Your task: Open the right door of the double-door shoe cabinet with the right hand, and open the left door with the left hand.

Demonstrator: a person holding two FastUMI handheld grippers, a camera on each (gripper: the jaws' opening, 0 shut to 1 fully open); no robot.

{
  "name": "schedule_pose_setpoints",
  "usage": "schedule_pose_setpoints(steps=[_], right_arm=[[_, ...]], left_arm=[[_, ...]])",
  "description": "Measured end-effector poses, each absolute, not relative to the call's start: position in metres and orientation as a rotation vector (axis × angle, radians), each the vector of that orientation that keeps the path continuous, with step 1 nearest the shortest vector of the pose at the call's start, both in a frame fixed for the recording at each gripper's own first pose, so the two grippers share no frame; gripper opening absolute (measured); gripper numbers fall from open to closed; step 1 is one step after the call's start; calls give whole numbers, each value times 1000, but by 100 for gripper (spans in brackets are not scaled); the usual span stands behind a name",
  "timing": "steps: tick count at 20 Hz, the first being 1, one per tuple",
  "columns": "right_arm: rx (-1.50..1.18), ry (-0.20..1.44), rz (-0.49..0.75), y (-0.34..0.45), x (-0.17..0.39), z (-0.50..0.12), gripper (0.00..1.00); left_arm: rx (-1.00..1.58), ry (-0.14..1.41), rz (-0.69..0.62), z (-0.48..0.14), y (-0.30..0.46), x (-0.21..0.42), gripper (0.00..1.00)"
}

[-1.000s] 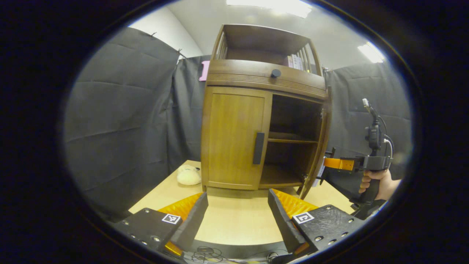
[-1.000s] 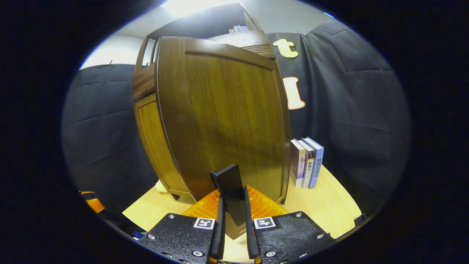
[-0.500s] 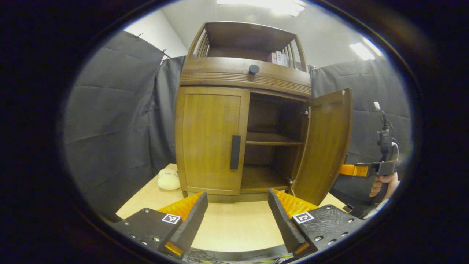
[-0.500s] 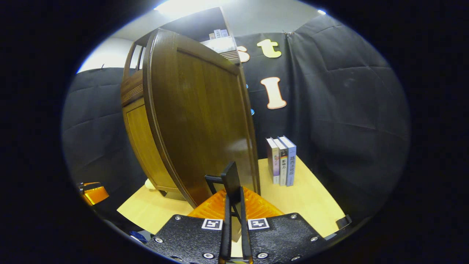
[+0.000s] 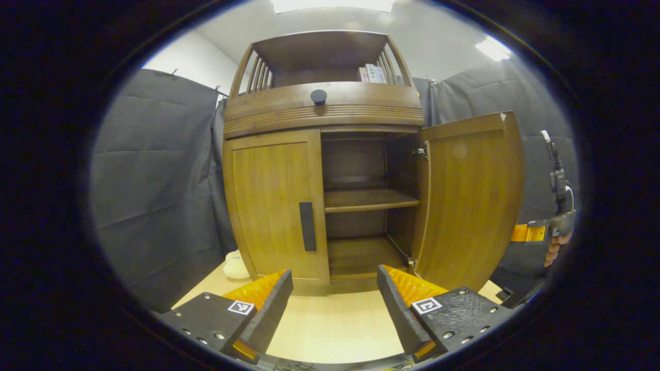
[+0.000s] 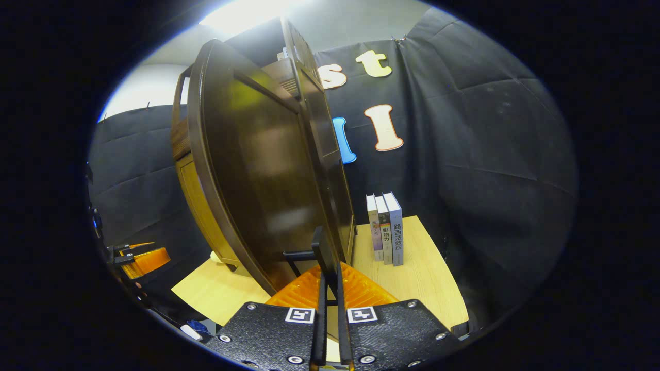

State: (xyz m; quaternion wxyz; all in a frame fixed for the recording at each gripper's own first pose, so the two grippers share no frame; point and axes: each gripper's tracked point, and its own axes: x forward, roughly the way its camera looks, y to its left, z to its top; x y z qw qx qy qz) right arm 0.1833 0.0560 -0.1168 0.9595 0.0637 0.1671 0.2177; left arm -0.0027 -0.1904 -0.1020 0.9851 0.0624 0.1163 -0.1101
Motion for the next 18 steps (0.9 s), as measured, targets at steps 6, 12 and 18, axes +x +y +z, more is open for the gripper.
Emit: schedule_pose_setpoints(steps=[6, 12, 18], right_arm=[[101, 348, 530, 57, 183, -120, 10], [101, 349, 541, 55, 184, -120, 8], [155, 376, 353, 33, 185, -124, 36]], left_arm=[[41, 270, -117, -119, -205, -11, 99], [63, 278, -55, -118, -174, 9, 99], [5, 264, -129, -114, -151, 59, 99]])
